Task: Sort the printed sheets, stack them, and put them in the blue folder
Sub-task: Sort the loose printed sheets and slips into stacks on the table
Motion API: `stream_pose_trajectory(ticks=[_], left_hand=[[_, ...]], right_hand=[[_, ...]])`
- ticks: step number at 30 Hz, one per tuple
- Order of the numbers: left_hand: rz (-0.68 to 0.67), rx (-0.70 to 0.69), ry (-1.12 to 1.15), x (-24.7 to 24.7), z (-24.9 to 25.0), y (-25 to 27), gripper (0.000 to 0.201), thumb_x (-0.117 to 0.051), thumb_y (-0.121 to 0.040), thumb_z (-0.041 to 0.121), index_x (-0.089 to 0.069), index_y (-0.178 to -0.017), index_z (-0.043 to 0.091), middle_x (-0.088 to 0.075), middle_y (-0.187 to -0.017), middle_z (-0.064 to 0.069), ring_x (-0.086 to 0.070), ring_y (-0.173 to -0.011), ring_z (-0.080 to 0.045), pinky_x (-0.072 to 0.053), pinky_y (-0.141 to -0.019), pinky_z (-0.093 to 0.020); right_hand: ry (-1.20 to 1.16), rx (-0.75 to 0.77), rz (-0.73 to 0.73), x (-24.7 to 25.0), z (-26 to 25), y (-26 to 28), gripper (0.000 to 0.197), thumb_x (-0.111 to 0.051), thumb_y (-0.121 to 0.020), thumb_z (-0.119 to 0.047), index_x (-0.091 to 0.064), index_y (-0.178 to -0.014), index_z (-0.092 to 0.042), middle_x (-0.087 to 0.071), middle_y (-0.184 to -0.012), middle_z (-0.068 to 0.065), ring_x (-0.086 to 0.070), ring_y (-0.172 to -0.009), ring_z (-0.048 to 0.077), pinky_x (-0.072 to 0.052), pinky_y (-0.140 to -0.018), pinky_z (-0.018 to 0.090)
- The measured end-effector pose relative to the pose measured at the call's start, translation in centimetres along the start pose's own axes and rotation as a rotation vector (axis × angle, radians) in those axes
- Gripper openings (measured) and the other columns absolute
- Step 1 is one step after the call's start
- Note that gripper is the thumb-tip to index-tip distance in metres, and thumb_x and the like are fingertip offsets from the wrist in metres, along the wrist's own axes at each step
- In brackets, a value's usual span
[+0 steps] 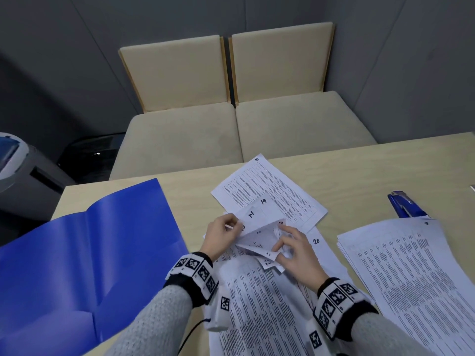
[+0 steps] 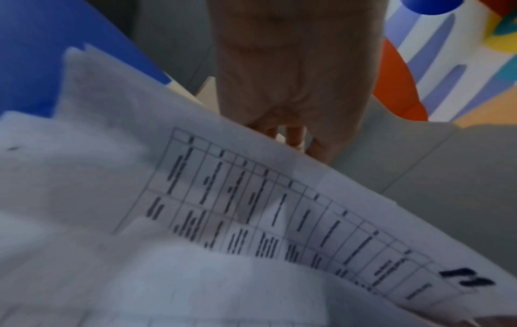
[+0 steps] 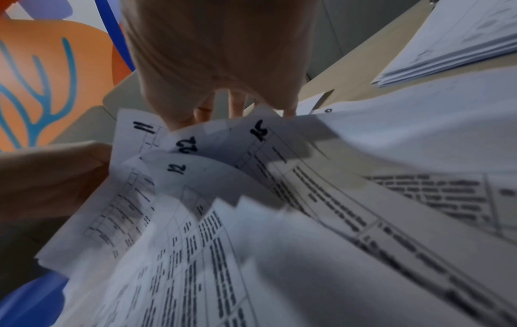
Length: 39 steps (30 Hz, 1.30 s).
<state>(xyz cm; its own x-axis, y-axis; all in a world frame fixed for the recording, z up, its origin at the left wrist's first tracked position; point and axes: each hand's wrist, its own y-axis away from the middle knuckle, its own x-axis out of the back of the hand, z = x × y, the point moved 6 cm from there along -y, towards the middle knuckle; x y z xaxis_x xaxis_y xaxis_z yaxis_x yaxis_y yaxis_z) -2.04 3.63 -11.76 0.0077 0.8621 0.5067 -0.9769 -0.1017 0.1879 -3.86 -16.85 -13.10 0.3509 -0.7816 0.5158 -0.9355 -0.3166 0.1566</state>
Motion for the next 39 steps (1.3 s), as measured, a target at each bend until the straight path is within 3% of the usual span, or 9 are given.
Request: stream_pose_trajectory(ticks=[4, 6, 10, 13, 21, 25, 28, 35, 39], left_hand=[[-0.106, 0.168, -0.141, -0.5, -0.4, -1.8, 0.005, -0.057, -0.082, 0.009, -0.055, -0.079, 0.011, -0.063, -0.086, -0.008, -0.058, -0.081, -0.023, -0.045, -0.070, -0.031], [-0.140, 0.198, -0.205, -0.8, -0.4, -2.3, 0.004, -0.059, -0.082, 0.009, -0.055, -0.083, 0.010, -0.062, -0.091, -0.010, -0.056, -0.085, -0.025, -0.044, -0.072, -0.032], [-0.240, 0.221, -0.254, -1.6, -0.2, -2.6, 0.007, -0.061, -0.084, 0.014, -0.058, -0.087, 0.009, -0.060, -0.092, -0.008, -0.055, -0.082, -0.022, -0.041, -0.069, -0.028], [-0.311, 0.179, -0.301, -1.9, 0.7, -2.2, 0.018, -0.062, -0.087, 0.019, -0.058, -0.070, 0.012, -0.058, -0.070, -0.004, -0.051, -0.061, -0.014, -0.037, -0.055, -0.024], [0.103, -0.611, -0.793, 0.2, 8.0, 2.6, 0.015, -0.056, -0.080, 0.022, -0.071, -0.084, 0.021, -0.070, -0.081, 0.007, -0.060, -0.072, -0.019, -0.036, -0.070, -0.032], [0.247, -0.516, -0.571, 3.5, 9.5, 3.0, 0.010, -0.065, -0.079, 0.010, -0.067, -0.088, 0.013, -0.065, -0.083, -0.002, -0.060, -0.069, -0.025, -0.039, -0.067, -0.032], [0.282, -0.454, -0.488, 6.1, 11.2, 2.2, 0.008, -0.057, -0.088, 0.010, -0.064, -0.091, 0.007, -0.060, -0.088, -0.008, -0.059, -0.073, -0.030, -0.047, -0.062, -0.039], [0.408, -0.695, -0.673, 11.7, 17.8, 3.3, 0.019, -0.054, -0.089, 0.011, -0.066, -0.103, 0.009, -0.063, -0.100, -0.008, -0.062, -0.078, -0.033, -0.043, -0.058, -0.036], [0.562, -0.816, -0.575, 14.6, 21.4, 5.2, 0.023, -0.052, -0.088, 0.012, -0.070, -0.102, 0.008, -0.065, -0.095, -0.008, -0.063, -0.075, -0.026, -0.050, -0.061, -0.037]], right_hand=[[0.071, -0.051, 0.043, 0.6, 0.5, -0.9, 0.025, -0.074, -0.072, -0.020, -0.058, -0.065, -0.037, -0.030, -0.149, -0.005, -0.016, -0.143, 0.019, -0.011, -0.115, 0.047], [0.021, -0.070, 0.008, 0.5, 0.8, -1.3, 0.027, -0.076, -0.072, -0.021, -0.057, -0.062, -0.039, -0.039, -0.141, -0.005, -0.030, -0.138, 0.019, -0.016, -0.113, 0.050], [-0.048, -0.036, 0.022, 0.4, 0.8, -0.8, 0.011, -0.068, -0.063, -0.031, -0.060, -0.065, -0.039, -0.047, -0.113, -0.016, -0.048, -0.116, 0.012, -0.036, -0.104, 0.048], [-0.007, -0.037, 0.078, 0.7, 1.2, -0.3, 0.025, -0.075, -0.069, -0.015, -0.060, -0.065, -0.035, -0.039, -0.128, -0.010, -0.039, -0.123, 0.008, -0.030, -0.108, 0.044], [-0.088, -0.054, 0.083, 1.5, 1.1, -0.1, 0.021, -0.080, -0.070, -0.011, -0.064, -0.070, -0.024, -0.044, -0.122, -0.007, -0.045, -0.120, 0.009, -0.031, -0.099, 0.023], [-0.094, -0.101, 0.066, 1.5, 0.8, -0.3, 0.009, -0.071, -0.081, -0.015, -0.065, -0.081, -0.009, -0.045, -0.119, -0.003, -0.048, -0.114, 0.014, -0.038, -0.095, 0.025], [-0.242, -0.198, 0.089, 2.1, 0.1, -0.8, 0.013, -0.064, -0.087, -0.013, -0.058, -0.079, -0.004, -0.043, -0.121, 0.003, -0.056, -0.094, 0.020, -0.049, -0.065, 0.018], [-0.030, -0.056, 0.254, 6.2, -2.8, -1.9, 0.018, -0.070, -0.083, -0.021, -0.064, -0.070, -0.033, -0.046, -0.116, -0.005, -0.036, -0.119, 0.014, -0.027, -0.098, 0.028], [-0.025, 0.003, 0.271, 7.8, -4.6, -1.9, 0.005, -0.071, -0.082, -0.022, -0.073, -0.083, -0.018, -0.049, -0.116, -0.001, -0.038, -0.119, 0.017, -0.029, -0.099, 0.028]])
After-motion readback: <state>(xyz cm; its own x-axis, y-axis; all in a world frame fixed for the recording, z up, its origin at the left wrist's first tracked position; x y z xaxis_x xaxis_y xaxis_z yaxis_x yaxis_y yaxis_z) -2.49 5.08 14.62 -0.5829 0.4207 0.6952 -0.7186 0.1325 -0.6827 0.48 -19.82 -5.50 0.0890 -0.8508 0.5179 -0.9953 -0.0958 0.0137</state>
